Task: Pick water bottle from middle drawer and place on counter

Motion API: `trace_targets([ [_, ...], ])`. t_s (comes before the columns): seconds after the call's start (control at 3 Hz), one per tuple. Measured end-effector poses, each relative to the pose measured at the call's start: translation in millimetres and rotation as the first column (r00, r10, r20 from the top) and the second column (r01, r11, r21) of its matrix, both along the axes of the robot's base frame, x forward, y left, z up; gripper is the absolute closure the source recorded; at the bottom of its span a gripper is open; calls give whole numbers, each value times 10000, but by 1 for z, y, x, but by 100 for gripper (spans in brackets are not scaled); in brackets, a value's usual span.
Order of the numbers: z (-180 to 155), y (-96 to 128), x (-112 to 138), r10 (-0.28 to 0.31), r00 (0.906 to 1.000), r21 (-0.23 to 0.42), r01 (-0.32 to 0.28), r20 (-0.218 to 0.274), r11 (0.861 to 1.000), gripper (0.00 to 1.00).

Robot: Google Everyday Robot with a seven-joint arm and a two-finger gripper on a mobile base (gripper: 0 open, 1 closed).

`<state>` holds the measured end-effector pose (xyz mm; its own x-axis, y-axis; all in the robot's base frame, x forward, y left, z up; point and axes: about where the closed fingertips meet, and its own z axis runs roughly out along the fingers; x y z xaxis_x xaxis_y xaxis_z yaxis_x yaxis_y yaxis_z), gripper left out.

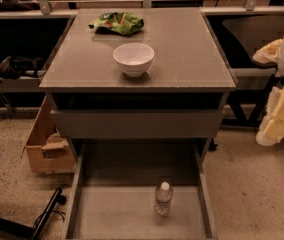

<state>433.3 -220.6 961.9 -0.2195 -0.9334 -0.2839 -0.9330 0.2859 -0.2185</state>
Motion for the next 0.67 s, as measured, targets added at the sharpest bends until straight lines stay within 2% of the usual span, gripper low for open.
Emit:
trace_targets([
  [0.33, -62, -10, -10, 232, 9997, 1768, -221, -40, 9840, 0],
  [0.67, -137, -15, -14, 124, 9998, 3661, -162, 126, 9304, 0],
])
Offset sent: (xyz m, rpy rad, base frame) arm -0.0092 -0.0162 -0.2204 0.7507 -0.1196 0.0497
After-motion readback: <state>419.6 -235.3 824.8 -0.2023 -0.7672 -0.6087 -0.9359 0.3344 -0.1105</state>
